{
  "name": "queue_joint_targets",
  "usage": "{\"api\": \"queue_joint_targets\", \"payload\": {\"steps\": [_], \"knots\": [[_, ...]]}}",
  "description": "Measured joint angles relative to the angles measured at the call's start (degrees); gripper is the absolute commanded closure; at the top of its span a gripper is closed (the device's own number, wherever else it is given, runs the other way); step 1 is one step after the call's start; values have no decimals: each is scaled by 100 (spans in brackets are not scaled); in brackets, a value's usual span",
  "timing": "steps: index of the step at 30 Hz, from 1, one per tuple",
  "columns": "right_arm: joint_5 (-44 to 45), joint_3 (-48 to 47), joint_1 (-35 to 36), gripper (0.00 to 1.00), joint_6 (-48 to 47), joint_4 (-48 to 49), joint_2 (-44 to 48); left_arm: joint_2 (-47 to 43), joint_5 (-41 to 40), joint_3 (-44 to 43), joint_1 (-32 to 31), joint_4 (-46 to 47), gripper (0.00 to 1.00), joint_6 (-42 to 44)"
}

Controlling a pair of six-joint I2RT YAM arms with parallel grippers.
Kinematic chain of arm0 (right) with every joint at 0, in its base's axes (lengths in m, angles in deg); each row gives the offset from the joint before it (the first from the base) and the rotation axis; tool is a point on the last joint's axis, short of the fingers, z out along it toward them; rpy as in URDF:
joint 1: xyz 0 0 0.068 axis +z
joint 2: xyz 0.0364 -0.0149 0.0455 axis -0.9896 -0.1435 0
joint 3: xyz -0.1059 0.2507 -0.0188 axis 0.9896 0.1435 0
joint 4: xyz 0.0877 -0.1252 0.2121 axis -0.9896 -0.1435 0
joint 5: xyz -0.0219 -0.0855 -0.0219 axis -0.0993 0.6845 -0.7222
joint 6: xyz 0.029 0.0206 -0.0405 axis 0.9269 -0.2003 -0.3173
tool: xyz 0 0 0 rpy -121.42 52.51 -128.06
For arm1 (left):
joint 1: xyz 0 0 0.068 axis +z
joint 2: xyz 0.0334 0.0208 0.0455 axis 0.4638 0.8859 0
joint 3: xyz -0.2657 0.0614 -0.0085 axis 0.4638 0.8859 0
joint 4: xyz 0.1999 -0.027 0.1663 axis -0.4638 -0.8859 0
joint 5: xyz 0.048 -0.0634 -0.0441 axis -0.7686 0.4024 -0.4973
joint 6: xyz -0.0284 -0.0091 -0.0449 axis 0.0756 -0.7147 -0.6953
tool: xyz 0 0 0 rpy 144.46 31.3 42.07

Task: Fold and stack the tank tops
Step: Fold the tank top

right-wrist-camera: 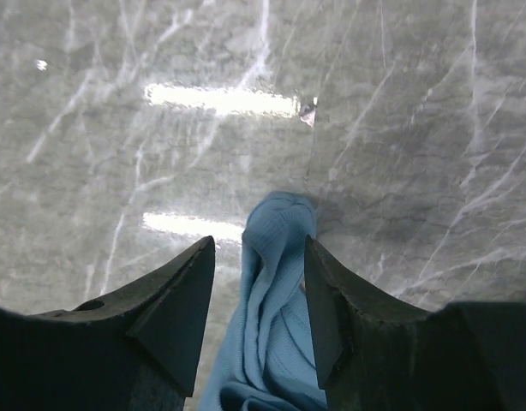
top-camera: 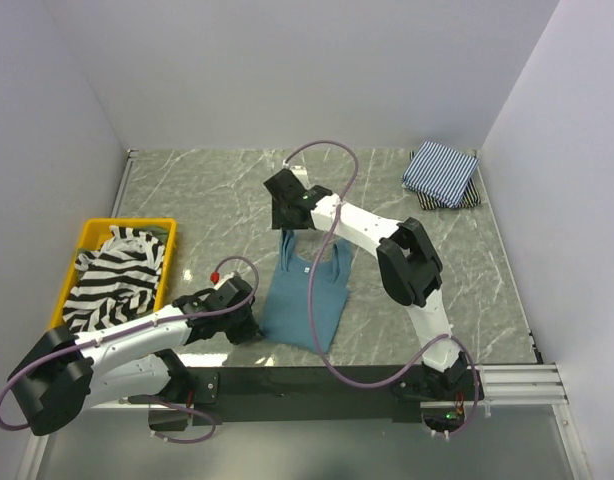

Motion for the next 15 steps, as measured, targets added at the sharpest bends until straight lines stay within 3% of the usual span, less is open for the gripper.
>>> {"api": "queue_joint_targets", "payload": {"steps": [12, 14, 15], "knots": [[-120, -289, -26, 48, -13, -98, -483, -44, 4, 4, 0, 0, 99, 7], [-122, -289, -33, 53, -13, -127, -538, -44, 4, 4, 0, 4, 99, 15], [-127, -286, -37, 64, -13, -136, -551, -42, 7, 4, 0, 9, 99, 20]]}}
